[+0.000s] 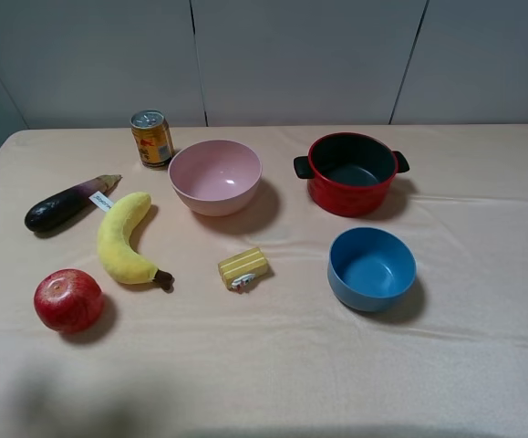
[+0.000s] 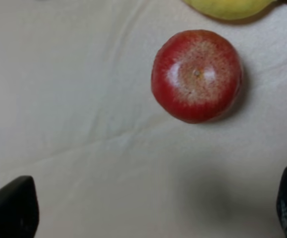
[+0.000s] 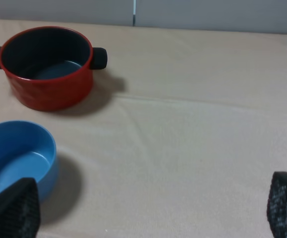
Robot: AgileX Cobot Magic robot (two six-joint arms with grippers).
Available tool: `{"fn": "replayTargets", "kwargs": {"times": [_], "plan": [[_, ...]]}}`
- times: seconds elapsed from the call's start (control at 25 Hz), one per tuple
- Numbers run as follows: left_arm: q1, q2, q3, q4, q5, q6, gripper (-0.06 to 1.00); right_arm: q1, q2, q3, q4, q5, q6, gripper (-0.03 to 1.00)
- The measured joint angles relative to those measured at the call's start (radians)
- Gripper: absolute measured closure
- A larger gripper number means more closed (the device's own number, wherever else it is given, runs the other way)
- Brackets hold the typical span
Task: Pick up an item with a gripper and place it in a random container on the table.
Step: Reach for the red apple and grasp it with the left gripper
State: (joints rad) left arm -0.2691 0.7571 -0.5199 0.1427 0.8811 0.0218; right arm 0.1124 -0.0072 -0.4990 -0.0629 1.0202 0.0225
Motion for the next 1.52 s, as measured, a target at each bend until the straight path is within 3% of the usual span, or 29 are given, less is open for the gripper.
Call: {"fn": "replayTargets", "kwargs": {"times": [0.64, 1.04, 1.52], "plan": [[0.000, 0.081, 0.000, -0.007, -0.038, 0.001, -0.02, 0.000, 0.000, 0.000, 0.000, 0.000, 0.000, 0.27], [0.000, 0.336, 0.000, -0.092, -0.191, 0.036, -0.02, 0.000, 0.000, 0.000, 0.000, 0.000, 0.000, 0.27], [0.000, 0.531, 0.000, -0.117, -0.300, 0.039, -0.02, 0.000, 0.000, 0.000, 0.000, 0.000, 0.000, 0.27]]}}
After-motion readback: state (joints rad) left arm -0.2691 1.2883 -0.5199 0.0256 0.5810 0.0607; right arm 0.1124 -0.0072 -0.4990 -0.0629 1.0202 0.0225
